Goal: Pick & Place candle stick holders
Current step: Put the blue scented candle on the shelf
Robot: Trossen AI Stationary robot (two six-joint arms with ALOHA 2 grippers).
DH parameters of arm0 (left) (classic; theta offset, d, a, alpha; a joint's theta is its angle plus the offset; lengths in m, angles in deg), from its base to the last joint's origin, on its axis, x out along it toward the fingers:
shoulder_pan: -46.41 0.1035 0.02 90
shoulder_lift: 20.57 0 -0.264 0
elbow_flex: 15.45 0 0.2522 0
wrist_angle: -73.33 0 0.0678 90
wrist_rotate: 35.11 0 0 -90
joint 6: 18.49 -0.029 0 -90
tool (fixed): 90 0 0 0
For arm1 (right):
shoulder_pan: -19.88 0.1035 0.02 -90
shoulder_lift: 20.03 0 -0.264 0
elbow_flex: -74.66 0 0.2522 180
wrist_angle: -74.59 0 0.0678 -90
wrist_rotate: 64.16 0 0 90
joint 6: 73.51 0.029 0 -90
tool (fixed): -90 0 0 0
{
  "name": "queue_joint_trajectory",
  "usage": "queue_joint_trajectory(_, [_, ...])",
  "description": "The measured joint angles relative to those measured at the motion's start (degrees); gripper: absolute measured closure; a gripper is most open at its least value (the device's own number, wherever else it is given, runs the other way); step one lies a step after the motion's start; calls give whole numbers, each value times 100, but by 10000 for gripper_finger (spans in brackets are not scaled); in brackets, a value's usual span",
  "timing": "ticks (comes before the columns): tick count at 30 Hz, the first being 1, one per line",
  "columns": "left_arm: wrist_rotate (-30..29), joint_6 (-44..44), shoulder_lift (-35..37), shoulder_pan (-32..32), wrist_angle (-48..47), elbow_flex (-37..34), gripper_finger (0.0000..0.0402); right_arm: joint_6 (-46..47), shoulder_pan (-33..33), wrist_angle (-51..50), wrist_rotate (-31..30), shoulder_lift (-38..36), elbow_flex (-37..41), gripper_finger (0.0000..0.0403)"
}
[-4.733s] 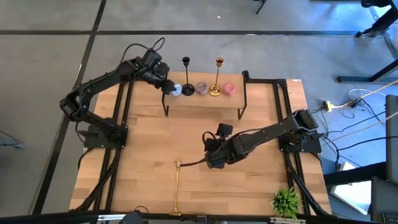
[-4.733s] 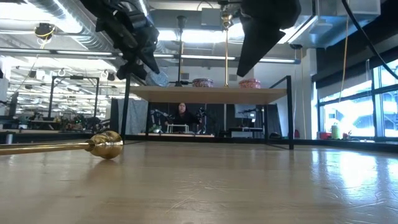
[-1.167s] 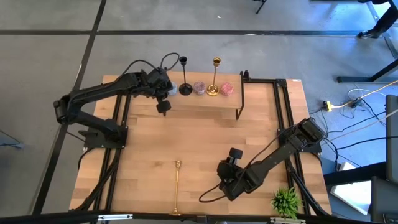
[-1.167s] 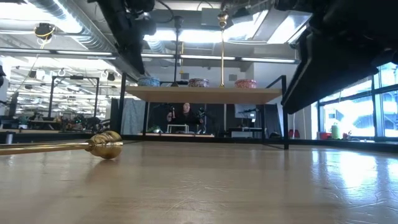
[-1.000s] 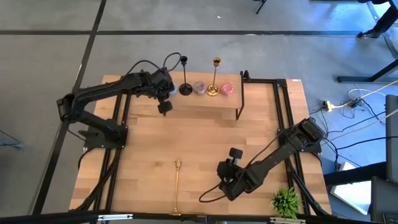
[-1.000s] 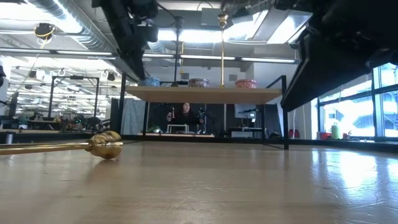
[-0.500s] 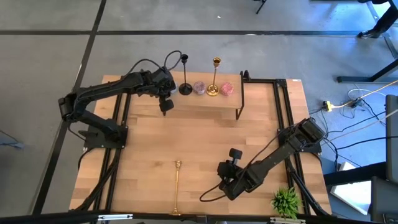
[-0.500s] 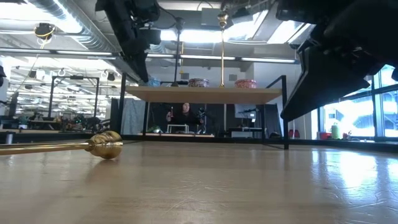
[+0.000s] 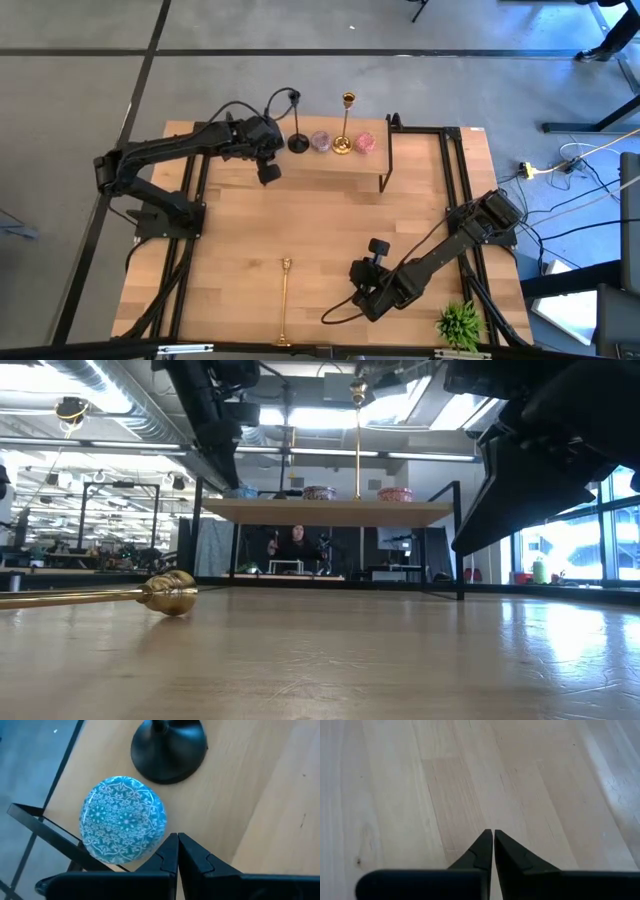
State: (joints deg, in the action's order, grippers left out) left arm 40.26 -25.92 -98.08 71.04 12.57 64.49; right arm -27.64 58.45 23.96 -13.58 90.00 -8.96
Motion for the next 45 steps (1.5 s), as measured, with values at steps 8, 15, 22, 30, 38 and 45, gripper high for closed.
queue_joint_trajectory(8, [-225, 234, 121, -103, 128, -2, 400, -1, 6, -17, 3, 0, 0, 382])
queue_joint_trajectory(15, [-118, 347, 829, -90, 597, -74, 400, 15, 16, -44, 46, 0, 2, 382])
queue_joint_trajectory(22, [585, 406, 1804, 157, 1156, -731, 400, 17, 15, -2, 46, 0, 2, 382])
queue_joint_trajectory(30, [1558, -330, 1874, 681, 1467, -1174, 400, -117, 0, 183, -32, 0, 2, 382])
queue_joint_trajectory(38, [1838, -505, 1253, 1040, 1553, -1174, 400, -116, -22, 110, -40, 0, 2, 382])
queue_joint_trajectory(45, [1908, -564, 953, 1106, 1554, -1174, 400, -114, -22, 58, -39, 0, 2, 382])
